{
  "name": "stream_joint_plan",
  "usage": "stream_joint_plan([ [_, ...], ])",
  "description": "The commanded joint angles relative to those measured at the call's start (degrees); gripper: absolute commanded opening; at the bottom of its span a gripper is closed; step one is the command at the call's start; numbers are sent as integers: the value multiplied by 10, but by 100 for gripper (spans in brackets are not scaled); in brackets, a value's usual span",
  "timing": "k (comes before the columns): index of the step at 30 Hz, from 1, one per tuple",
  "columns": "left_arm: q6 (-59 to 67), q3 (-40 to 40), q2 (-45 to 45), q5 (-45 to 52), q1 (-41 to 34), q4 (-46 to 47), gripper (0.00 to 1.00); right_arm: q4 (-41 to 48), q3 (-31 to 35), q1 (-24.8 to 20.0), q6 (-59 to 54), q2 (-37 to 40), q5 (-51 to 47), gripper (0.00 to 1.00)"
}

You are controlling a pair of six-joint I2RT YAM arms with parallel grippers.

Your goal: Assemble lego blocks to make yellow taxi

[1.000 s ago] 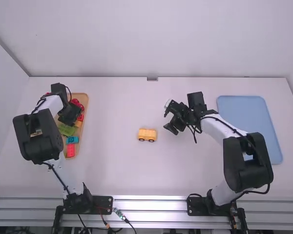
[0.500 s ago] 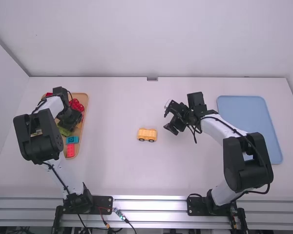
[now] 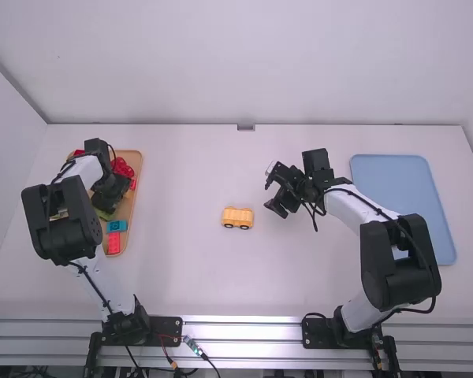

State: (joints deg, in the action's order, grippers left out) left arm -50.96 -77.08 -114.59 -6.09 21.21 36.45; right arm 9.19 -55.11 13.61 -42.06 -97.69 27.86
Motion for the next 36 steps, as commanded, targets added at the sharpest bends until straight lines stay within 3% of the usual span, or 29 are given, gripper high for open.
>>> stream_joint_plan([
  [1, 22, -3, -4, -4, 0, -6, 78, 1, 5, -2, 0, 8, 0, 99],
  [7, 32, -3, -4, 1, -2, -25, 79, 2, 5, -2, 0, 8, -1, 99],
  [13, 57, -3, -4, 75, 1, -69, 78, 2, 5, -2, 0, 8, -1, 99],
  [16, 14, -3, -4, 76, 1, -67, 71, 2, 5, -2, 1, 8, -2, 99],
  [19, -31, -3, -4, 61, 1, -57, 78, 3, 5, -2, 1, 8, -10, 99],
  [25, -111, -3, -4, 56, 1, -51, 80, 3, 5, -2, 1, 8, -9, 99],
  [30, -83, -3, -2, 101, 1, -87, 80, 1, 5, -2, 0, 8, -9, 99],
  [36, -81, -3, 22, 80, 1, -85, 77, 2, 5, -2, 0, 8, -9, 99],
])
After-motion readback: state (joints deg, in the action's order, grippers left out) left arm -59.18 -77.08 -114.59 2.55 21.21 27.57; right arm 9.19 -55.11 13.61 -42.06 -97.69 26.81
